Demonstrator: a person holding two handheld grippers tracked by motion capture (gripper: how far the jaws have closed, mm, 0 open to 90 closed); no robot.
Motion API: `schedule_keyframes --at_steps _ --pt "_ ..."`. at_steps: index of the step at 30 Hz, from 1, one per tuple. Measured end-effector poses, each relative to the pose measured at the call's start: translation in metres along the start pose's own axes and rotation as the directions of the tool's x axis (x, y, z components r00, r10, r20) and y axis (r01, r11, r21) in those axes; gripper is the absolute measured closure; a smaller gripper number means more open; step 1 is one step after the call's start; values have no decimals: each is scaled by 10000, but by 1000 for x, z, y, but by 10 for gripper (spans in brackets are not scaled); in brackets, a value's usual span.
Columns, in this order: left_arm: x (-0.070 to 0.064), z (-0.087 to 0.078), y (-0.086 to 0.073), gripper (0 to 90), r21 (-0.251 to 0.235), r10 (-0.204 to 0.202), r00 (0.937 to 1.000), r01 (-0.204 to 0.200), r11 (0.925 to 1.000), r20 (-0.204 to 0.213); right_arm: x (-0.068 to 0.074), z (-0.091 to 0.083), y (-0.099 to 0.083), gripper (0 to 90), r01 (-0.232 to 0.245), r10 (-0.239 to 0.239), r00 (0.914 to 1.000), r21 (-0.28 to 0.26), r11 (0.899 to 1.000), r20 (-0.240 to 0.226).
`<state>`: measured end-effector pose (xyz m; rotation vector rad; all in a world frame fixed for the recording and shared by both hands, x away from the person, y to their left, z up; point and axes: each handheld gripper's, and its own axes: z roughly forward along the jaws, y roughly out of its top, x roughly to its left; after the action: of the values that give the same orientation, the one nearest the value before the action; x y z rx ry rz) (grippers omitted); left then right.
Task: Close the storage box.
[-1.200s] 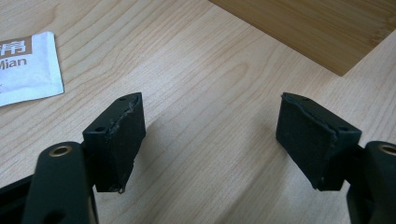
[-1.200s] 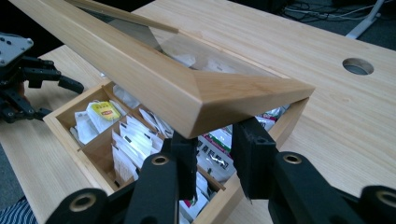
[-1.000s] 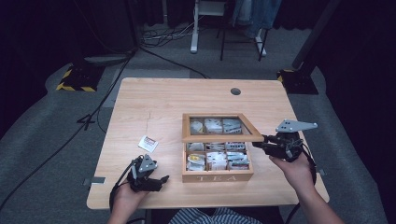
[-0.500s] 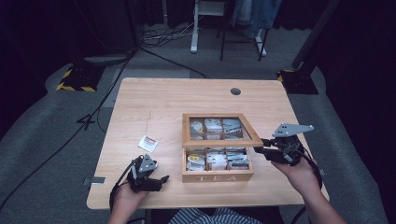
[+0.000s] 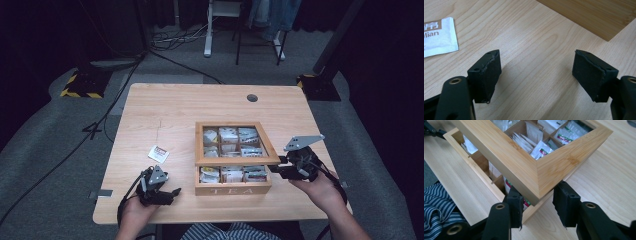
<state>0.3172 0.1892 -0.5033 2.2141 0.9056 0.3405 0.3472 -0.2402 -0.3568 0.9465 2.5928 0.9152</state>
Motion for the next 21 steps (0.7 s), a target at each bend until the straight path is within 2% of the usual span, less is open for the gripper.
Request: schedule_keyframes --at_steps 10,21 --pt "0 0 0 239 11 18 10000 -18 10000 -1 1 6 -1 580 153 -126 9993 771 9969 -354" --pt "0 0 0 239 16 21 10000 -21 10000 0 4 17 -3 558 378 -281 9978 1667 9853 -607"
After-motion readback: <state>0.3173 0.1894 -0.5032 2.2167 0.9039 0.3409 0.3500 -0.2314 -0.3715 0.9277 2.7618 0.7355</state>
